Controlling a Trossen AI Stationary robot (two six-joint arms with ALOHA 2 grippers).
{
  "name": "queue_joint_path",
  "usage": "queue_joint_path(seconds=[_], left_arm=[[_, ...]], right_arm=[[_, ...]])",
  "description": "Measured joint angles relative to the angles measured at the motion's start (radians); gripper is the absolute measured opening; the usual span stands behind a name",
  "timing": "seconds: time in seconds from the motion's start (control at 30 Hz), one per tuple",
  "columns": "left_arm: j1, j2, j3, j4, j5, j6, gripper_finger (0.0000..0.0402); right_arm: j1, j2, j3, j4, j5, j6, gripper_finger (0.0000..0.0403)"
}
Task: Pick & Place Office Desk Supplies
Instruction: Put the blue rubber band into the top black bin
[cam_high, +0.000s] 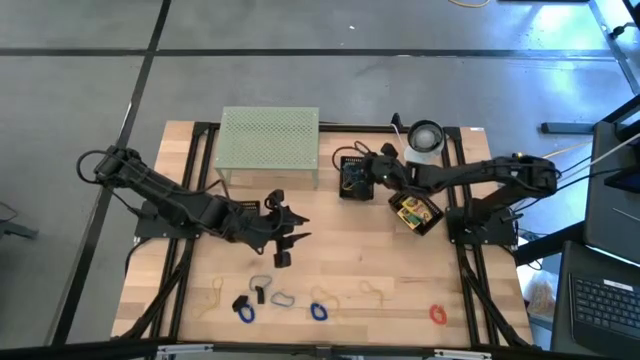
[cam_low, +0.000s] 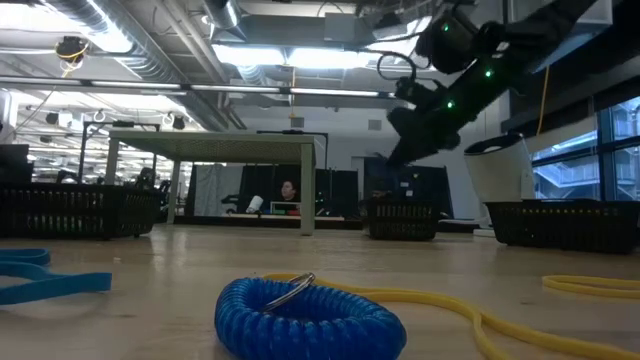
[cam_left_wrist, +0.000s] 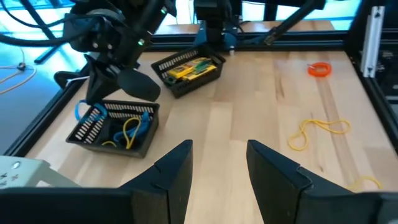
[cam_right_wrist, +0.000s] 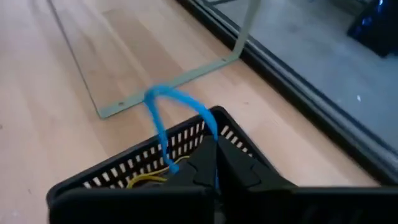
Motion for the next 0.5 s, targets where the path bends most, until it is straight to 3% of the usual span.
queue_joint_path(seconds=[0.33,0.5], left_arm=[[0.054,0.0,0.0,-0.001,0.001,0.0,0.0145],[0.071,0.0,0.0,-0.001,0.001,0.0,0.0145]], right_arm=[[-0.038,0.053,0.0,0.004,0.015,0.146,0.0028],[-0.038,0.053,0.0,0.003,0.014,0.148,0.0074]])
